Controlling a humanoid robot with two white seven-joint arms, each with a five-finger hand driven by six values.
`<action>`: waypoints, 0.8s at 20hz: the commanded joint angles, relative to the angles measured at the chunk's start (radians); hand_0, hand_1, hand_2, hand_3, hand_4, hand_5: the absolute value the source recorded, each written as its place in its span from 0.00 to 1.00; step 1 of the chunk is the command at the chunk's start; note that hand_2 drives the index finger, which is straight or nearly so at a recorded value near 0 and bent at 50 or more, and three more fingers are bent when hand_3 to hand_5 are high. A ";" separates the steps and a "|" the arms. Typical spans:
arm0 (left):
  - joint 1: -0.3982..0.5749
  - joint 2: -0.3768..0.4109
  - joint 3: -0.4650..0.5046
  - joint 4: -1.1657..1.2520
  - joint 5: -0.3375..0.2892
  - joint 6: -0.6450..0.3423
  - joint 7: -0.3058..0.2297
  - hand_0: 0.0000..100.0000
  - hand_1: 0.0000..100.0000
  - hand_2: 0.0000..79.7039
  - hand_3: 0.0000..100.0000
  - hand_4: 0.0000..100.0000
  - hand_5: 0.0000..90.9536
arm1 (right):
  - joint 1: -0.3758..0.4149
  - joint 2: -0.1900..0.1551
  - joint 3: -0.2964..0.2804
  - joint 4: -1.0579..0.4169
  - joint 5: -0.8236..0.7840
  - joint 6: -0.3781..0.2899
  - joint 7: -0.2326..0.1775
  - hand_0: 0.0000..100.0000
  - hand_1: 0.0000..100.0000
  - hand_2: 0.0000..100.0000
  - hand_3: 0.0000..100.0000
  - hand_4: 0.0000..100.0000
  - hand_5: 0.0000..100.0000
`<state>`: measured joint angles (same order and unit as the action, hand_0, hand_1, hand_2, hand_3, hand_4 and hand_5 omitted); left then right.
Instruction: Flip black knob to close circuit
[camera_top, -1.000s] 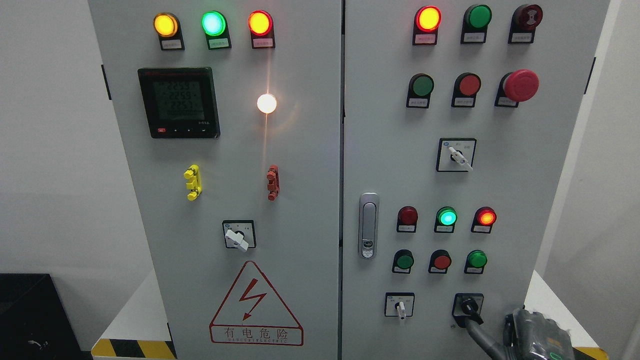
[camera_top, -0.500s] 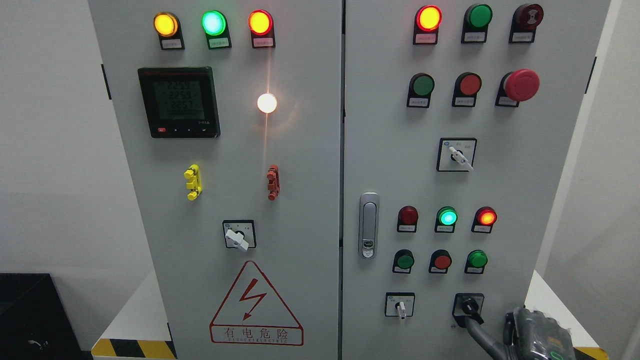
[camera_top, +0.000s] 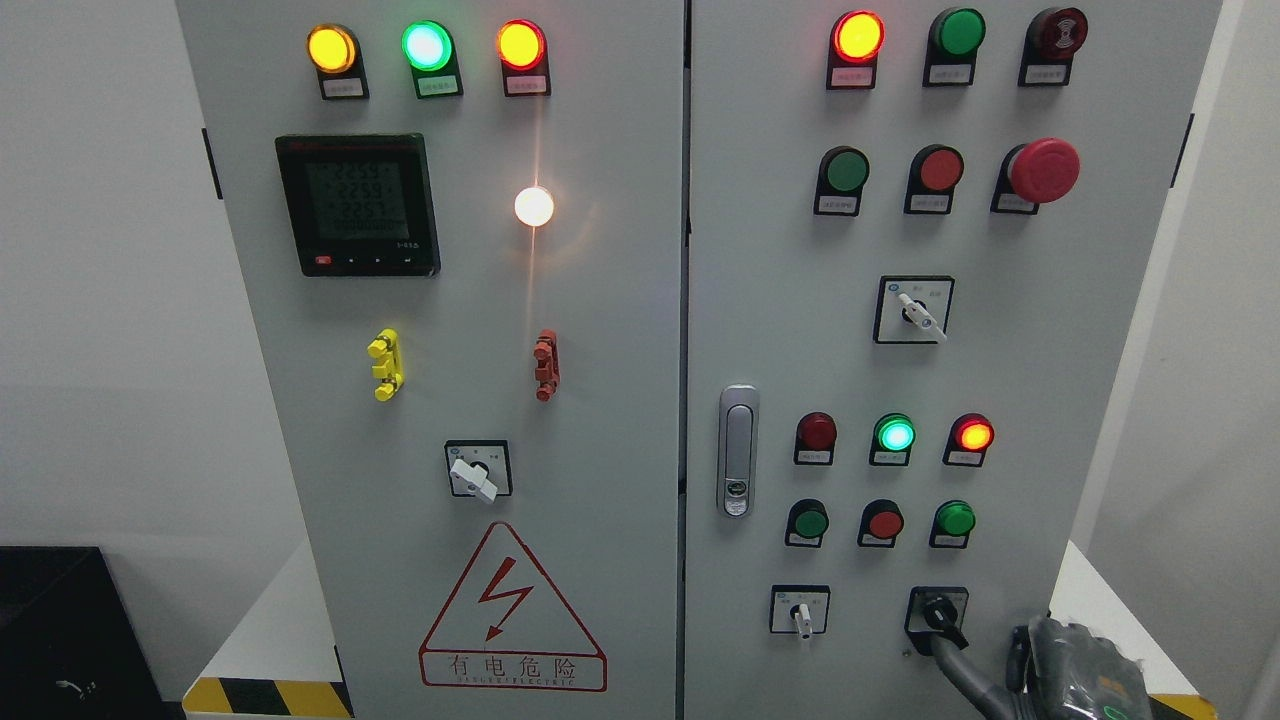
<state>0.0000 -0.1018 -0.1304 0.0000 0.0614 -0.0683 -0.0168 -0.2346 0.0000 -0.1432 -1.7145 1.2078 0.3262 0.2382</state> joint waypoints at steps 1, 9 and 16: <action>0.021 0.001 0.000 -0.023 0.000 -0.001 0.000 0.12 0.56 0.00 0.00 0.00 0.00 | 0.011 -0.021 0.030 -0.011 -0.007 -0.004 -0.013 0.00 0.03 0.85 1.00 0.90 0.99; 0.021 0.001 0.000 -0.023 0.000 -0.001 0.000 0.12 0.56 0.00 0.00 0.00 0.00 | 0.014 -0.023 0.083 -0.004 -0.008 -0.006 -0.019 0.00 0.04 0.85 1.00 0.90 0.99; 0.021 0.001 0.000 -0.023 0.000 -0.001 0.000 0.12 0.56 0.00 0.00 0.00 0.00 | 0.037 -0.023 0.113 -0.017 -0.023 -0.007 -0.054 0.00 0.04 0.84 1.00 0.89 0.98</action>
<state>0.0000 -0.1016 -0.1304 0.0000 0.0614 -0.0683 -0.0168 -0.2141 -0.0005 -0.0740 -1.7217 1.1975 0.3244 0.2074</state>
